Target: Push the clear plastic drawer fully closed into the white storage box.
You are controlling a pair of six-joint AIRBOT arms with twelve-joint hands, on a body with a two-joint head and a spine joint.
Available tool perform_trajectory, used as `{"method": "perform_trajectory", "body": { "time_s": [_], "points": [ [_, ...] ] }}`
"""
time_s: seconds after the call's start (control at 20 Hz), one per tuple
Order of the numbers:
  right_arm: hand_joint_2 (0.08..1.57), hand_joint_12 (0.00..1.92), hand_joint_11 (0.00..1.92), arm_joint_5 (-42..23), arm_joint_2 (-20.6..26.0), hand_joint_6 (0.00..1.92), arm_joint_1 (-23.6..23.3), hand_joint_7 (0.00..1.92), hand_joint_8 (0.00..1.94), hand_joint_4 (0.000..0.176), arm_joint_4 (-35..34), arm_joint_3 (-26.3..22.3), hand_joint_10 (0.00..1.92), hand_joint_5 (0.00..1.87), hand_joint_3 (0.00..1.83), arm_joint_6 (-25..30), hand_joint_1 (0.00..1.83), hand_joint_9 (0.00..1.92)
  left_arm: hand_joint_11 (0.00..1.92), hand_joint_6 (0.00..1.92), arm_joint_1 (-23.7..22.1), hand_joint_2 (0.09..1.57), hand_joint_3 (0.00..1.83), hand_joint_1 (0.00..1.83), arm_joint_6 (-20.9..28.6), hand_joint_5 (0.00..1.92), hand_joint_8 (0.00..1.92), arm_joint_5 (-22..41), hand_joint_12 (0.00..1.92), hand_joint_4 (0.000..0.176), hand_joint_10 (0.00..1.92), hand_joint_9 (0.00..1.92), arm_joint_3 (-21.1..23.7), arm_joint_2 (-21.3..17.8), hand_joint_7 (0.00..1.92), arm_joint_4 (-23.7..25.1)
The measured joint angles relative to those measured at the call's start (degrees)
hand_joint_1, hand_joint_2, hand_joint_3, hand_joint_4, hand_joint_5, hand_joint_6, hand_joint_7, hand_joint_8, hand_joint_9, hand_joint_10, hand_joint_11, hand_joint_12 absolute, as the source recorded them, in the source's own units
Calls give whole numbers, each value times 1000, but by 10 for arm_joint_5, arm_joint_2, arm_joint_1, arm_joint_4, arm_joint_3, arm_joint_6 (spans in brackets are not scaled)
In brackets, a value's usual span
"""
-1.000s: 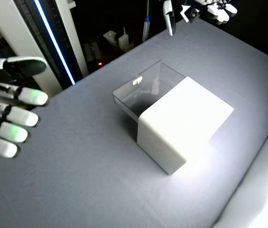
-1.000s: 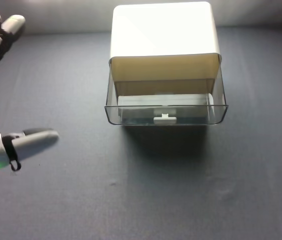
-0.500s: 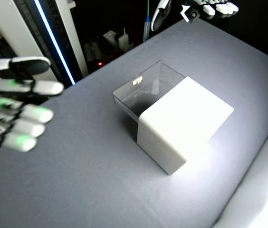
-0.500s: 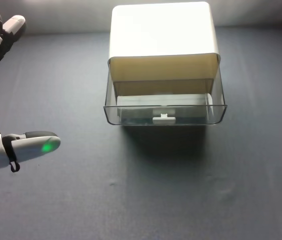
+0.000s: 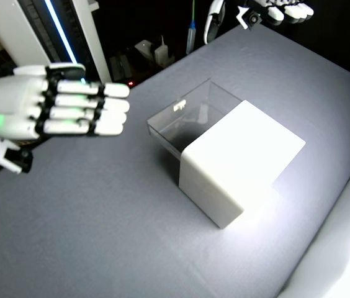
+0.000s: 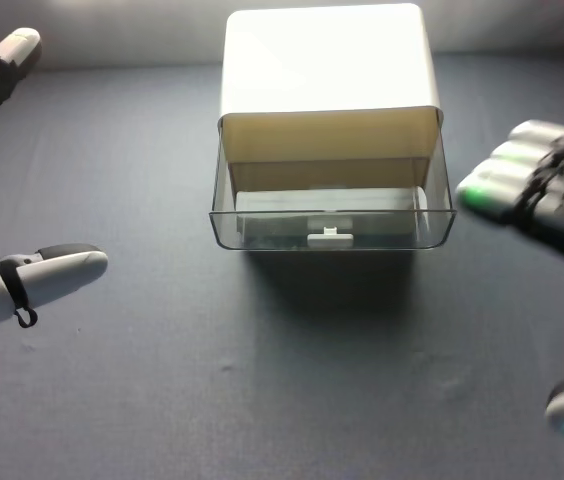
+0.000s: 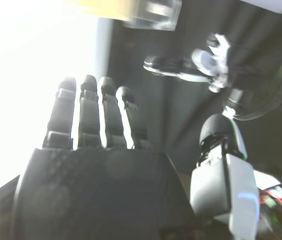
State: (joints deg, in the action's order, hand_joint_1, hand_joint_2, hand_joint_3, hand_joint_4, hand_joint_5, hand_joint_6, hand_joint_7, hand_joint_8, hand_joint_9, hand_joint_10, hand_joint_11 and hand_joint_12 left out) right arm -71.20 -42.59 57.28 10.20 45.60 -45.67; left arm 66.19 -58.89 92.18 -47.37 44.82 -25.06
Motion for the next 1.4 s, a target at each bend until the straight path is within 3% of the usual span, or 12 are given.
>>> {"method": "perform_trajectory", "body": {
  "time_s": [0.5, 0.55, 0.6, 0.65, 0.7, 0.8, 0.85, 0.9, 0.95, 1.05, 1.2, 1.4],
  "points": [
    [1104, 21, 18, 141, -22, 0, -116, 70, 1, 25, 177, -2, 3, 7, 0, 71, 4, 61, 0, 0, 6, 889, 19, 289, 0, 0, 0, 0, 0, 173, 0, 0, 0, 0, 0, -14],
    [1260, 422, 3, 146, -23, 160, -122, 335, 40, 12, 185, -2, 16, 515, 0, 80, 642, 171, 0, 0, 6, 888, 18, 292, 0, 0, 0, 0, 0, 175, 0, 0, 0, 0, 0, -14],
    [1248, 168, 0, 147, -25, 31, -128, 159, 7, 63, 191, 0, 5, 186, 0, 92, 507, 101, 0, 0, 7, 887, 16, 274, 0, 0, 0, 0, 0, 171, 0, 0, 0, 0, 0, -14],
    [1148, 839, 0, 153, -27, 60, -133, 65, 1, 35, 205, 0, 10, 467, 19, 94, 635, 41, 0, 0, 7, 896, 19, 282, 0, 0, 0, 0, 0, 159, 0, 0, 0, 0, 0, -14],
    [1223, 948, 0, 162, -30, 11, -136, 86, 5, 0, 214, 1, 5, 335, 17, 103, 581, 23, 0, 0, 7, 907, 23, 286, 0, 0, 0, 0, 0, 150, 0, 0, 0, 0, 0, -13],
    [1236, 595, 0, 172, -44, 11, -147, 112, 1, 0, 236, 10, 2, 339, 1, 128, 501, 18, 0, 0, 9, 887, 11, 283, 0, 0, 0, 0, 0, 161, 0, 0, 0, 0, 0, -16],
    [1253, 38, 0, 180, -59, 34, -155, 100, 9, 7, 248, 22, 0, 238, 0, 146, 728, 0, 0, 0, 9, 867, 1, 287, 0, 0, 0, 0, 0, 154, 0, 0, 0, 0, 0, -17],
    [1253, 38, 0, 185, -66, 34, -157, 100, 9, 7, 250, 27, 0, 238, 0, 153, 728, 0, 0, 0, 9, 867, 1, 287, 0, 0, 0, 1, 0, 154, 0, 0, 0, 0, 0, -16],
    [1020, 7, 0, 195, -75, 23, -160, 86, 3, 112, 253, 34, 0, 262, 0, 159, 699, 0, 0, 0, 9, 865, 0, 305, 0, 0, 0, 0, 0, 160, 0, 0, 0, 0, 0, -14],
    [902, 0, 0, 214, -84, 5, -167, 72, 0, 93, 262, 41, 0, 345, 0, 160, 111, 0, 0, 0, 9, 853, 0, 311, 0, 0, 0, 1, 0, 150, 0, 0, 0, 0, 0, -16],
    [954, 0, 0, 238, -107, 0, -178, 51, 0, 30, 269, 56, 0, 131, 12, 163, 0, 0, 0, 0, 9, 871, 3, 327, 0, 0, 0, 0, 0, 153, 0, 0, 0, 0, 0, -14],
    [967, 0, 0, 263, -122, 0, -182, 0, 0, 59, 271, 67, 0, 92, 13, 164, 0, 0, 0, 0, 9, 830, 0, 332, 0, 0, 0, 0, 0, 149, 0, 0, 0, 0, 0, -18]
  ]
}}
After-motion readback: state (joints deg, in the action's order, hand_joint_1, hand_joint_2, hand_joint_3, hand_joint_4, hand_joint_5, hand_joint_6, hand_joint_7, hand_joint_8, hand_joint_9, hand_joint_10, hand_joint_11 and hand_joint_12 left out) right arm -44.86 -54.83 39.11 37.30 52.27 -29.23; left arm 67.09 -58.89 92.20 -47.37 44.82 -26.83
